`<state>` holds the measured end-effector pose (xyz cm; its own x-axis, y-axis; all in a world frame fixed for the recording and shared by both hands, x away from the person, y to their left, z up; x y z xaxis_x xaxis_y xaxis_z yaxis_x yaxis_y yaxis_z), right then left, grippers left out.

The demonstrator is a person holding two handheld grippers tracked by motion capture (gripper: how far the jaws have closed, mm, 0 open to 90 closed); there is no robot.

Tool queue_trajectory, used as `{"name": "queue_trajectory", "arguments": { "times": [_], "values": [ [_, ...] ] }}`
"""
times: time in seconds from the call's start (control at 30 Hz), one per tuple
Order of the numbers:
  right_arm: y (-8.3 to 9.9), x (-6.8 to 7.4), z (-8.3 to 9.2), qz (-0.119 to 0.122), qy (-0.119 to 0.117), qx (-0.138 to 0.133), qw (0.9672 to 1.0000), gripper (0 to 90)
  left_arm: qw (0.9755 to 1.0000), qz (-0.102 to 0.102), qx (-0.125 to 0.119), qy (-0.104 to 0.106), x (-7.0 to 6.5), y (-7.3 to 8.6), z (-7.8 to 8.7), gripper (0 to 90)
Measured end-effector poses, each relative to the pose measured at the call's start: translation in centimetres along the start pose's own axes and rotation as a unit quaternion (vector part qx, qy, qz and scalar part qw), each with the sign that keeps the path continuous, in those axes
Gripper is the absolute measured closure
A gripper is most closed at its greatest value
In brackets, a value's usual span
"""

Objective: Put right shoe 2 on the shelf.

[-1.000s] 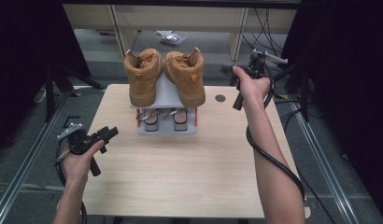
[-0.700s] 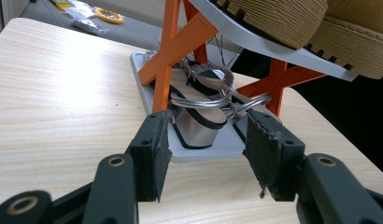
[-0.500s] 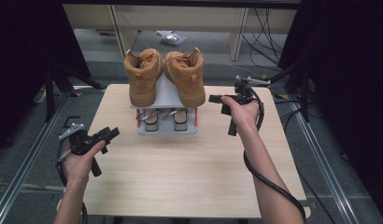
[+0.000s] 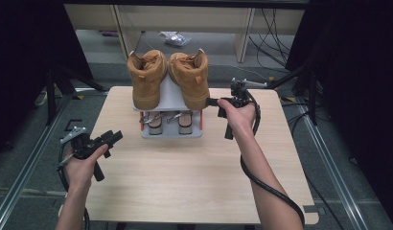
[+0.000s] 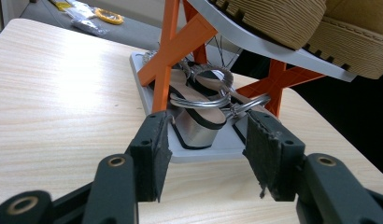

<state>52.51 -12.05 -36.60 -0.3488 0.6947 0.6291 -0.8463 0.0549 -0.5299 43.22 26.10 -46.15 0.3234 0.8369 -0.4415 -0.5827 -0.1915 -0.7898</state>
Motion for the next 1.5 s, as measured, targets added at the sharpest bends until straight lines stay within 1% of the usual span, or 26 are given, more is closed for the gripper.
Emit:
{"name": "queue_trajectory", "arguments": {
  "times": [0.07, 0.1, 0.13, 0.2, 0.23, 0.3, 0.33, 0.37, 0.4, 0.43, 0.57, 0.63, 0.67, 0.7, 0.73, 0.87, 0.9, 0.97, 1.0, 1.07, 1.1, 1.13, 1.3, 1.4, 1.47, 1.5],
  "values": [
    [-0.1, 0.1, -0.4, 0.003, -0.001, -0.003, 1.0, 90.0, 1.0, -0.001, 0.0, 0.001, 0.0, 0.0, 0.0, 48.5],
    [0.0, 0.7, -0.5, -0.021, -0.013, 0.007, 0.9997, 90.0, 1.0, 0.0, 0.001, 0.001, 0.0, 0.1, 0.0, 48.5],
    [-0.1, 0.4, -0.7, -0.001, -0.008, 0.0, 1.0, 90.0, 1.0, 0.0, 0.001, 0.0, 0.0, 0.1, 0.0, 48.5],
    [-0.1, 0.8, -1.0, -0.014, -0.011, 0.004, 0.9998, 90.0, 1.0, 0.0, 0.001, 0.0, 0.1, 0.1, 0.0, 48.5],
    [-0.3, 0.6, -1.2, -0.003, -0.005, -0.002, 1.0, 90.0, 1.0, 0.001, 0.001, 0.0, 0.1, 0.1, 0.0, 48.5],
    [-0.4, 0.6, -1.5, -0.004, -0.004, -0.005, 1.0, 90.0, 1.0, 0.002, 0.0, 0.0, 0.1, 0.1, 0.0, 48.5],
    [-0.5, 0.7, -1.7, -0.009, -0.006, -0.005, 0.9999, 90.0, 1.0, 0.002, 0.0, 0.0, 0.1, 0.1, 0.0, 48.5],
    [-0.4, 1.0, -1.7, -0.029, -0.014, 0.002, 0.9995, 90.0, 1.0, 0.002, 0.0, 0.0, 0.1, 0.0, 0.0, 48.5],
    [-0.6, 0.7, -1.8, -0.006, -0.003, -0.005, 1.0, 90.0, 1.0, 0.002, 0.0, 0.0, 0.1, 0.0, 0.0, 48.5],
    [-0.6, 0.9, -1.9, -0.014, -0.007, -0.002, 0.9999, 90.0, 1.0, 0.002, 0.0, 0.0, 0.1, 0.0, 0.0, 48.5],
    [-0.6, 0.9, -2.0, -0.016, -0.011, -0.001, 0.9998, 90.0, 1.0, 0.001, 0.003, 0.0, 0.0, 0.1, -0.1, 48.5],
    [-0.7, 0.8, -2.1, -0.009, -0.007, -0.005, 0.9999, 90.0, 1.0, 0.001, 0.003, 0.0, 0.0, 0.1, -0.2, 48.5],
    [-0.5, 1.2, -2.1, -0.035, -0.016, 0.006, 0.9993, 90.0, 1.0, 0.001, 0.003, 0.001, -0.1, 0.1, -0.2, 48.5],
    [-0.7, 0.8, -2.2, -0.012, -0.011, -0.004, 0.9999, 90.0, 1.0, 0.001, 0.003, 0.001, -0.1, 0.2, -0.2, 48.5],
    [-0.7, 0.7, -2.2, -0.006, -0.01, -0.005, 0.9999, 90.0, 1.0, 0.001, 0.003, 0.001, -0.1, 0.2, -0.2, 48.5],
    [-0.6, 0.6, -2.3, -0.007, -0.015, -0.008, 0.9998, 90.0, 1.0, 0.001, 0.006, -0.001, 0.0, 0.3, -0.3, 48.5],
    [-0.6, 0.5, -2.3, 0.0, -0.01, -0.012, 0.9999, 90.0, 1.0, 0.0, 0.007, 0.0, 0.0, 0.3, -0.4, 48.5],
    [-0.5, 1.0, -2.2, -0.013, -0.013, -0.004, 0.9998, 90.0, 1.0, 0.0, 0.007, 0.001, -0.1, 0.3, -0.5, 48.5],
    [-0.6, 0.9, -2.3, -0.007, -0.008, -0.007, 0.9999, 90.0, 1.0, -0.001, 0.007, 0.001, -0.1, 0.3, -0.5, 48.5],
    [-0.5, 1.0, -2.3, -0.012, -0.01, -0.004, 0.9999, 90.0, 1.0, -0.002, 0.008, 0.001, -0.2, 0.3, -0.5, 48.5],
    [-0.6, 1.0, -2.4, -0.004, -0.007, -0.005, 1.0, 90.0, 1.0, -0.001, 0.008, 0.001, -0.2, 0.4, -0.5, 48.5],
    [-0.5, 1.2, -2.5, -0.011, -0.012, -0.001, 0.9999, 90.0, 1.0, -0.001, 0.008, 0.001, -0.2, 0.4, -0.5, 48.5],
    [-0.4, 1.4, -2.9, -0.007, -0.019, -0.002, 0.9998, 90.0, 1.0, -0.002, 0.009, 0.002, -0.2, 0.4, -0.6, 48.5],
    [-0.3, 1.1, -2.8, 0.002, -0.016, -0.007, 0.9999, 83.0, 1.0, -0.002, 0.009, 0.002, -0.1, 0.4, -0.6, 48.5],
    [0.0, 1.1, -2.6, -0.007, -0.014, -0.003, 0.9999, 82.7, 0.9999, -0.001, 0.01, 0.001, -0.1, 0.5, -0.6, 48.5],
    [0.1, 1.0, -2.4, -0.001, -0.013, -0.007, 0.9999, 81.8, 0.9999, -0.003, 0.01, 0.001, -0.1, 0.5, -0.6, 48.5]
  ]
}}
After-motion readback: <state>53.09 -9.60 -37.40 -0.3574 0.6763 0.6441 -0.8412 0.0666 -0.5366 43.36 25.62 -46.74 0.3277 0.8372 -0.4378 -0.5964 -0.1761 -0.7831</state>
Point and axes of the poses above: each handheld gripper's, and its own axes: z roughly backward along the jaws, y roughly out of its underside, x roughly to its left, the point moved 5 cm from there along -z, roughly forward along the jaws, and after that the axes turned 10 degrees about x, right-handed, at the moved point
